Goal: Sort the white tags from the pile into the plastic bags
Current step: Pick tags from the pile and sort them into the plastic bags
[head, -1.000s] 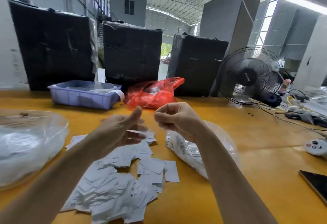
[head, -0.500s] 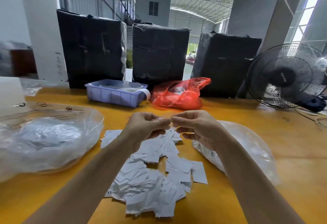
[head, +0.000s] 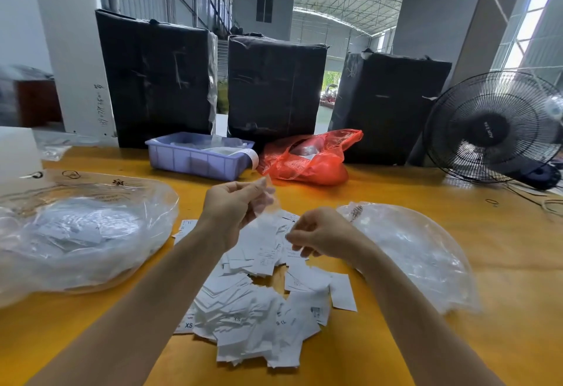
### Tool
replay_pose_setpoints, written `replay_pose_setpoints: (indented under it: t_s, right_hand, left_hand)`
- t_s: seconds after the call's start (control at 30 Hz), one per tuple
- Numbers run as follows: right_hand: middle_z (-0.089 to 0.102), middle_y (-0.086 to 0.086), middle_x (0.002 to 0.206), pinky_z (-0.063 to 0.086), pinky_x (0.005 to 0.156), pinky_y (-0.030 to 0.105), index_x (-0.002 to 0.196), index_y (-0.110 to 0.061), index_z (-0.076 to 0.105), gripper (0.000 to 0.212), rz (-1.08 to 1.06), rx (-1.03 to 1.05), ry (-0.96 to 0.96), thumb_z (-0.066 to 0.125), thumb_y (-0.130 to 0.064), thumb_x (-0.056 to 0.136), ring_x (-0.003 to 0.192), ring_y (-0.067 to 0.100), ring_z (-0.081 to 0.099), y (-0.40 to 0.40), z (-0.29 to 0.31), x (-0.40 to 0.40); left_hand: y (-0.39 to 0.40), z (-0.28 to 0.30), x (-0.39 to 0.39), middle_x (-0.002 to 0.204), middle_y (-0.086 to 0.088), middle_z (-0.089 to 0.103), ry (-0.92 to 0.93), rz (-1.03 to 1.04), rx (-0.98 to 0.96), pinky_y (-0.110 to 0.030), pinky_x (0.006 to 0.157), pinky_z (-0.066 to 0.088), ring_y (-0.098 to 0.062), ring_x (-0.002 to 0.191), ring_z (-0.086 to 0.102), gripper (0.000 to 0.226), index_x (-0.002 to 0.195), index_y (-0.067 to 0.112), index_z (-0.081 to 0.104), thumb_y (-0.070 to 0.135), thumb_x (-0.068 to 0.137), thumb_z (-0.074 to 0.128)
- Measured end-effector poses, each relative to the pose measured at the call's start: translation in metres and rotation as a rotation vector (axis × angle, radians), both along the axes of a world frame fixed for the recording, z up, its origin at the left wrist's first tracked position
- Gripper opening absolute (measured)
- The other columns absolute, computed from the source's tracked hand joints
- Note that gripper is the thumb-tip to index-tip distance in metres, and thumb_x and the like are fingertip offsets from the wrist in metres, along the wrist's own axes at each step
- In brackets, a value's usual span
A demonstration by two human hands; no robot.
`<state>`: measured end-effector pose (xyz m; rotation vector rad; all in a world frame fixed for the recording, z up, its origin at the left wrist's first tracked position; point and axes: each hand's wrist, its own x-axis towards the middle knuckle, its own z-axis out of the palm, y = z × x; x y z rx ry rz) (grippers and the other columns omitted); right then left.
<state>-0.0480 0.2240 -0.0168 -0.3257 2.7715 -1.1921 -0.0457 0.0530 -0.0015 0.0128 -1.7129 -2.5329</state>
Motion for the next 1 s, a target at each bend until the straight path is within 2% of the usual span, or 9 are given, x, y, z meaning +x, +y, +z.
replay_pose_setpoints:
  t_s: [0.1, 0.2, 0.5, 0.63, 0.7, 0.77, 0.83, 0.9, 1.0]
  right_hand:
    - [0.07, 0.019, 0.094, 0.04, 0.051, 0.021, 0.095, 0.005, 0.067, 0.04, 0.041, 0.391, -0.051, 0.077, -0.029, 0.077, 0.069, 0.021, 0.063, 0.002, -0.018, -0.002]
    - [0.063, 0.022, 0.086, 0.029, 0.047, 0.023, 0.106, 0.009, 0.062, 0.061, 0.055, 0.531, -0.116, 0.083, -0.034, 0.068, 0.066, 0.023, 0.047, 0.004, -0.026, -0.002]
    - [0.066, 0.022, 0.108, 0.031, 0.032, 0.008, 0.103, 0.007, 0.065, 0.045, 0.099, 0.55, -0.093, 0.079, -0.025, 0.075, 0.063, 0.016, 0.052, 0.006, -0.027, -0.01]
    - [0.066, 0.02, 0.108, 0.04, 0.044, 0.016, 0.104, 0.005, 0.066, 0.047, 0.067, 0.587, -0.033, 0.079, -0.028, 0.074, 0.078, 0.027, 0.061, 0.006, -0.028, -0.01]
    - [0.066, 0.018, 0.109, 0.051, 0.068, 0.028, 0.106, 0.003, 0.064, 0.04, 0.045, 0.555, 0.104, 0.075, -0.024, 0.079, 0.092, 0.029, 0.062, 0.001, -0.028, -0.009]
    - [0.061, 0.008, 0.118, 0.047, 0.089, 0.033, 0.114, -0.01, 0.062, 0.031, 0.075, 0.487, 0.264, 0.068, -0.011, 0.084, 0.111, 0.024, 0.055, -0.007, -0.029, -0.007]
    - [0.05, 0.0, 0.134, 0.039, 0.101, 0.034, 0.128, -0.021, 0.054, 0.052, 0.188, 0.474, 0.352, 0.056, 0.005, 0.083, 0.126, 0.016, 0.04, -0.018, -0.032, -0.004]
    - [0.039, -0.004, 0.144, 0.034, 0.105, 0.038, 0.136, -0.025, 0.046, 0.068, 0.256, 0.53, 0.378, 0.048, 0.011, 0.078, 0.134, 0.015, 0.03, -0.028, -0.039, -0.001]
    - [0.038, -0.007, 0.147, 0.035, 0.102, 0.042, 0.138, -0.026, 0.044, 0.072, 0.236, 0.546, 0.449, 0.044, 0.012, 0.077, 0.137, 0.015, 0.028, -0.033, -0.046, -0.002]
  left_hand:
    - [-0.004, -0.001, -0.002, 0.071, -0.007, 0.074, 0.025, 0.02, -0.066, -0.015, 0.048, 0.05, -0.01, 0.057, 0.067, 0.011, 0.079, 0.001, 0.066, 0.011, 0.078, 0.071]
    - [-0.005, -0.003, -0.004, 0.066, -0.004, 0.072, 0.038, 0.028, -0.162, -0.014, 0.046, 0.047, -0.007, 0.051, 0.061, 0.013, 0.08, 0.003, 0.067, 0.011, 0.074, 0.075]
    - [-0.003, -0.009, -0.003, 0.06, 0.004, 0.065, 0.052, 0.062, -0.398, -0.02, 0.053, 0.038, -0.004, 0.048, 0.047, 0.023, 0.085, 0.006, 0.069, 0.025, 0.075, 0.075]
    - [-0.003, -0.01, -0.003, 0.064, 0.0, 0.063, 0.046, 0.052, -0.429, -0.021, 0.054, 0.037, -0.008, 0.053, 0.046, 0.025, 0.088, 0.003, 0.069, 0.024, 0.075, 0.076]
    - [-0.004, -0.011, -0.004, 0.064, 0.001, 0.063, 0.056, 0.065, -0.45, -0.019, 0.054, 0.038, 0.0, 0.046, 0.049, 0.022, 0.087, 0.004, 0.069, 0.022, 0.077, 0.075]
    - [-0.004, -0.012, -0.005, 0.064, 0.001, 0.063, 0.072, 0.076, -0.457, -0.019, 0.053, 0.038, 0.006, 0.041, 0.048, 0.018, 0.086, 0.004, 0.069, 0.02, 0.079, 0.073]
    - [-0.005, -0.014, -0.007, 0.066, 0.001, 0.063, 0.077, 0.073, -0.455, -0.018, 0.054, 0.039, 0.002, 0.047, 0.051, 0.015, 0.085, 0.006, 0.069, 0.02, 0.082, 0.072]
    - [-0.005, -0.015, -0.008, 0.073, 0.0, 0.066, 0.064, 0.07, -0.466, -0.019, 0.056, 0.044, -0.007, 0.058, 0.053, 0.014, 0.083, 0.009, 0.068, 0.022, 0.083, 0.071]
    - [-0.006, -0.016, -0.011, 0.082, -0.008, 0.069, 0.06, 0.059, -0.483, -0.022, 0.064, 0.049, -0.011, 0.064, 0.063, 0.018, 0.084, 0.004, 0.067, 0.021, 0.083, 0.071]
